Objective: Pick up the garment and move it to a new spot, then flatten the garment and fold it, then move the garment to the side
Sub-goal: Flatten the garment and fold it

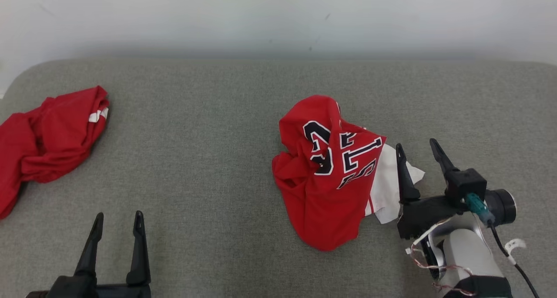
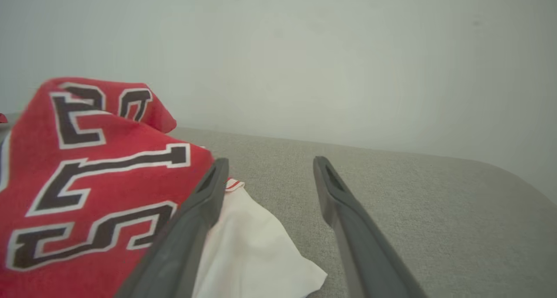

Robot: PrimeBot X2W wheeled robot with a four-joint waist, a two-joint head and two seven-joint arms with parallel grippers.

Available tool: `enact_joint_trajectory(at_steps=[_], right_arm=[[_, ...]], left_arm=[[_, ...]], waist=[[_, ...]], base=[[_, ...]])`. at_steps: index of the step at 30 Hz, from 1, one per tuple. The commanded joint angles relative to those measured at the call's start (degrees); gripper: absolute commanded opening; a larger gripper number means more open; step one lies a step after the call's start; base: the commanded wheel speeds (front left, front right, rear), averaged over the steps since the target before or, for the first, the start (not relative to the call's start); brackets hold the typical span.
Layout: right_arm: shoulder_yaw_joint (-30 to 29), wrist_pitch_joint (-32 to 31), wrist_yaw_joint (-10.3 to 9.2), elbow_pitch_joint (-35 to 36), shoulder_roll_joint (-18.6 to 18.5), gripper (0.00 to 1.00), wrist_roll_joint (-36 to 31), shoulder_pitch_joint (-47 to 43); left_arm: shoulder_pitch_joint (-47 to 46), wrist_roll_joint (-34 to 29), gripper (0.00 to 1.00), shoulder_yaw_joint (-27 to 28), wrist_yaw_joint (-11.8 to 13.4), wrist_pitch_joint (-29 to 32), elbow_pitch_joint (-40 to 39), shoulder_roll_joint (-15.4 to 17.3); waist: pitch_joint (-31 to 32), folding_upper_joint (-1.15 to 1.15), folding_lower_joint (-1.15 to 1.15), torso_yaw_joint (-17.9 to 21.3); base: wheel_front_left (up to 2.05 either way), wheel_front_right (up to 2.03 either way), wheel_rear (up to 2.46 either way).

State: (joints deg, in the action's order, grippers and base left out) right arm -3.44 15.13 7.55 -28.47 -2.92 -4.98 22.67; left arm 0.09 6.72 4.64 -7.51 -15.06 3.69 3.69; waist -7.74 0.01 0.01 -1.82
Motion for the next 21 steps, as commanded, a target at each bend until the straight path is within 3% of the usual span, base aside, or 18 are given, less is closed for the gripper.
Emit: enact_joint_trajectory(at_steps=[1, 6, 15, 16, 17, 18, 21], right_arm=[[-1.5, 0.0, -0.12, -3.9, -0.2, 1.00, -1.3, 2.4], [-4.3, -0.2, -0.12, -17.2, -1.8, 1.00, -4.2, 9.6], [-8.7, -2.1, -0.12, -30.9, -3.4, 0.98, -7.9, 15.5], [-8.7, -2.1, -0.12, -32.1, -3.4, 0.62, -8.4, 15.8], [-8.9, -2.0, -0.12, -33.0, -3.3, 0.18, -8.5, 16.0], [-8.9, -1.8, -0.12, -33.8, -3.2, 0.00, -8.5, 16.2], [-8.9, -1.0, -0.12, -35.1, -3.3, 0.00, -8.5, 16.7]], left_arm=[[-1.0, 0.5, 1.00, -0.3, 0.1, -0.2, -0.2, 0.4], [-2.3, 1.3, 1.00, -1.0, 0.1, -0.2, -0.1, 0.8], [-3.9, 1.9, 1.00, -1.5, 0.1, -0.2, -0.2, 1.1], [-3.8, 1.8, 1.00, -1.4, 0.1, -0.2, -0.2, 1.1], [-3.6, 1.8, 1.00, -1.2, 0.1, -0.2, -0.2, 1.0], [-3.4, 1.8, 1.00, -1.0, 0.1, -0.2, -0.1, 1.0], [-2.5, 1.7, 1.00, -0.8, 0.1, -0.2, 0.2, 0.7]], waist=[[-2.6, -0.01, -0.01, -2.1], [-4.1, -0.01, -0.01, -3.2], [-5.2, -0.01, -0.01, -4.1], [-5.1, -0.01, -0.01, -4.0], [-5.0, -0.01, -0.01, -3.8], [-4.7, -0.01, -0.01, -3.6], [-3.5, -0.01, -0.01, -2.7]], base=[[0.00, 0.00, 0.00], [0.00, 0.00, 0.00], [0.00, 0.00, 0.00], [0.00, 0.00, 0.00], [0.00, 0.00, 0.00], [0.00, 0.00, 0.00], [0.00, 0.00, 0.00]])
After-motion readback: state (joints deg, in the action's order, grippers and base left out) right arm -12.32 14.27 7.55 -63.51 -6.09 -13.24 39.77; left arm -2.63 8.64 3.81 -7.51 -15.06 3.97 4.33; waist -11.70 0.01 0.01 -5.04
